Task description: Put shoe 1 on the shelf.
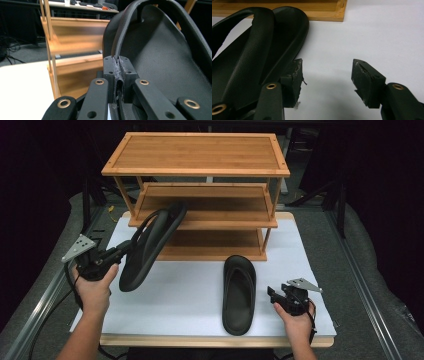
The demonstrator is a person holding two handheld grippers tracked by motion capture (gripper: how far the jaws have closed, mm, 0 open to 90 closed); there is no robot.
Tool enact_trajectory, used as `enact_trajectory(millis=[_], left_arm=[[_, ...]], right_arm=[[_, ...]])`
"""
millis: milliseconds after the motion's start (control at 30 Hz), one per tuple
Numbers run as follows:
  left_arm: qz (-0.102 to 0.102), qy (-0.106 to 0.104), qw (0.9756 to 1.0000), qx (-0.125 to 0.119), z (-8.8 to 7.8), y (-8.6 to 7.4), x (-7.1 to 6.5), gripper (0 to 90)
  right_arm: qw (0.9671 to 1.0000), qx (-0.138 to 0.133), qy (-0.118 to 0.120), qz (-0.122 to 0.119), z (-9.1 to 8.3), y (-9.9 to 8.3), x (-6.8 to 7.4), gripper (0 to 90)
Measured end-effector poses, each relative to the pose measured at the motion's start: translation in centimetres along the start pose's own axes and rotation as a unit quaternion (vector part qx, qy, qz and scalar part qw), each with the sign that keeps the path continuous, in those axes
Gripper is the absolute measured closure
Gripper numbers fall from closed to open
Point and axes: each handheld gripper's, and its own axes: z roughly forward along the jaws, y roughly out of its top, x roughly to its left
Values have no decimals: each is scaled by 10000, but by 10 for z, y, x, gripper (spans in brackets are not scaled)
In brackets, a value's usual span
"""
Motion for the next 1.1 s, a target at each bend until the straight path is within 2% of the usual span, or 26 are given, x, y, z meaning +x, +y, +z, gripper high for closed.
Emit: enact_trajectory(millis=[67,167,233,267,300,467,500,533,600,733,833,867,900,1100], left_arm=[[-26,73,10000,-49,12,5,1,852],[-181,153,9997,-101,31,12,5,853],[-227,201,9995,-87,41,16,6,852],[-288,209,9993,-65,47,18,7,852],[-323,224,9992,-68,53,21,7,852],[-191,388,9991,-1,79,36,6,852],[-223,398,9989,44,84,38,7,852],[-269,395,9989,33,89,40,8,852],[-328,410,9986,39,99,43,10,852],[-519,528,9972,27,114,47,14,852],[-572,697,9959,-20,124,49,15,851],[-572,697,9959,-20,124,49,15,851],[-528,841,9950,-42,129,51,15,851],[-556,1183,9914,40,144,57,16,850]], right_arm=[[10000,-32,-19,12,0,0,0,423],[10000,-31,-4,39,0,-1,-1,423],[10000,36,24,52,-1,0,-1,423],[10000,-60,23,75,0,-1,-1,423],[10000,-38,29,81,0,-1,-2,423],[9999,-57,31,123,-1,-1,-2,422],[9999,3,55,120,-2,-1,-3,422],[9998,-81,47,149,-1,-1,-2,422],[9998,-68,62,151,-1,-1,-3,422],[9997,-93,102,197,-3,-1,-3,422],[9997,-119,106,197,-3,-1,-4,422],[9997,-113,95,192,-3,-1,-4,422],[9997,-94,120,214,-3,-1,-4,422],[9997,-99,148,194,-3,-1,-3,422]])
